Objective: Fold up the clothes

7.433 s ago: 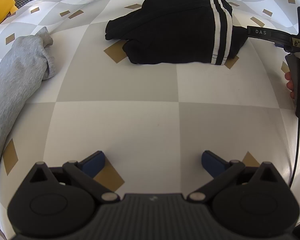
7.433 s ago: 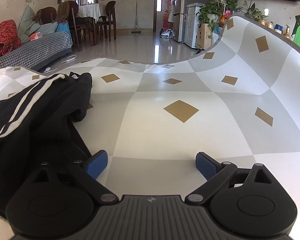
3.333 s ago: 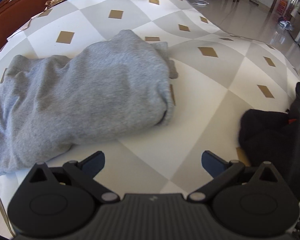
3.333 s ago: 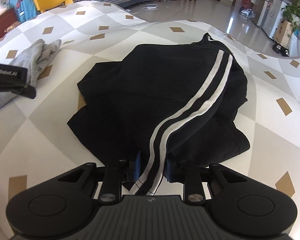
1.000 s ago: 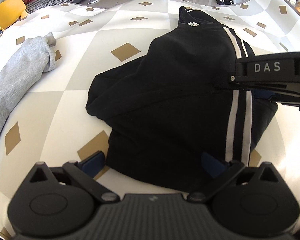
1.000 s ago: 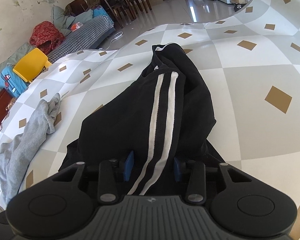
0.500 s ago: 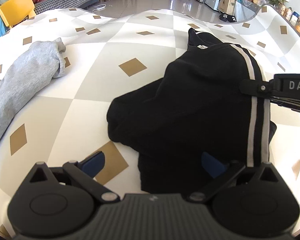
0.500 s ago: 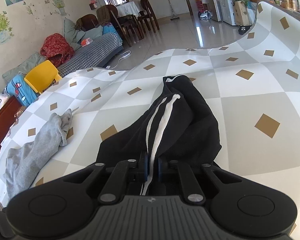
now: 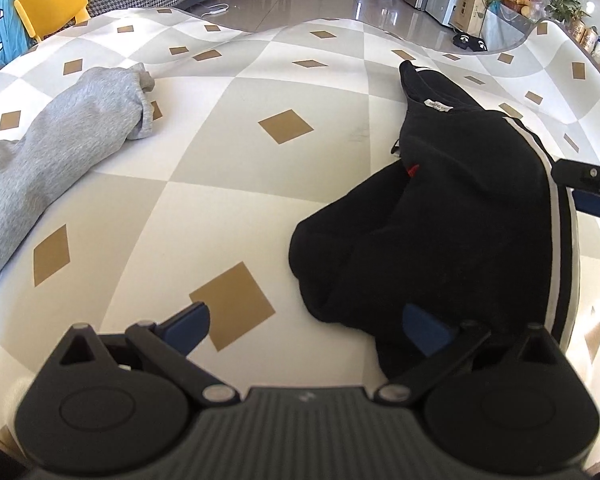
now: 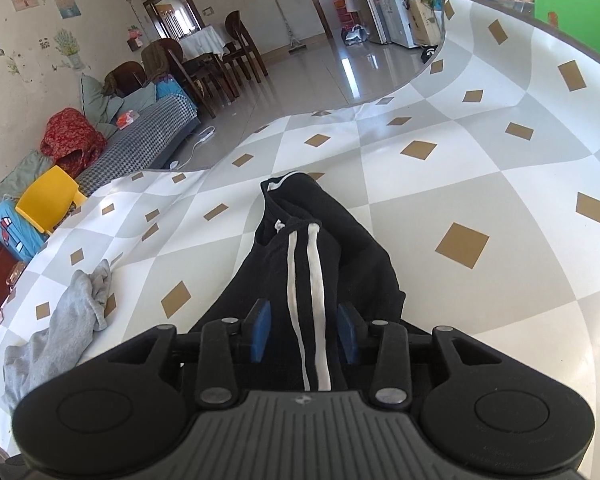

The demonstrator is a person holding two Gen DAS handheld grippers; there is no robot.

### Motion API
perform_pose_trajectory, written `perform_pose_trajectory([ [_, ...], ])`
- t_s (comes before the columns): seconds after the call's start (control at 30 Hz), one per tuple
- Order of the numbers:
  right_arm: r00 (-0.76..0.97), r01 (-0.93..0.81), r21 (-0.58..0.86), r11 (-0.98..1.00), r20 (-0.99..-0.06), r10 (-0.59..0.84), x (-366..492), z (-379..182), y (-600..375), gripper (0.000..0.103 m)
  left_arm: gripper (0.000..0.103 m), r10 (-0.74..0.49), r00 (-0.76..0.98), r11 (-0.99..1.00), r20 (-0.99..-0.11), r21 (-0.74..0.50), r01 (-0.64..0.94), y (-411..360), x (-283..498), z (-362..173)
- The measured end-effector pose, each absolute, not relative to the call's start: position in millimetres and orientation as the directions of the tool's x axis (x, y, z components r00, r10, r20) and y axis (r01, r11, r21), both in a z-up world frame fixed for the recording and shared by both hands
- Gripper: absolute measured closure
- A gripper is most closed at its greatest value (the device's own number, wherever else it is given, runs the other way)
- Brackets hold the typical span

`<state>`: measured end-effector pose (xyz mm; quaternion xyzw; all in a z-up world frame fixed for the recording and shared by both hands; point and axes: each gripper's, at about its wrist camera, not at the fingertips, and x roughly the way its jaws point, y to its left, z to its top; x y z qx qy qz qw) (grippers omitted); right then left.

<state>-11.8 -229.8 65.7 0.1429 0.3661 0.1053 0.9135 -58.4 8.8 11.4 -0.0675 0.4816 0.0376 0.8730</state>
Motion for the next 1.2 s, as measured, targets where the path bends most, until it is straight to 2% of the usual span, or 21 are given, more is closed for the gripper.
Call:
perform_pose_trajectory([
  [0.3, 0.716, -0.067, 0.343, 0.937, -0.637, 0.284, -2, 57, -229, 0.057, 0.000, 0.009, 0.548, 0.980, -0.836, -0.102, -0.173, 15, -56, 14],
  [0.6, 0.716, -0.147, 0.287, 0.947, -0.629, 0.302, 0, 52, -209, 0.057, 0.000, 0.081, 0.535, 0.953, -0.841, -0.092, -0.289, 34, -44, 7],
  [0.8, 0.722, -0.160, 0.283, 0.946, -0.620, 0.308, -1, 52, -204, 0.070, 0.000, 0.085, 0.514, 0.946, -0.854, -0.094, -0.312, 37, -42, 1],
  [1.2, 0.763, -0.223, 0.181, 0.958, -0.579, 0.287, -15, 68, -192, 0.070, 0.000, 0.074, 0.511, 0.944, -0.856, -0.105, -0.313, 34, -41, 0],
])
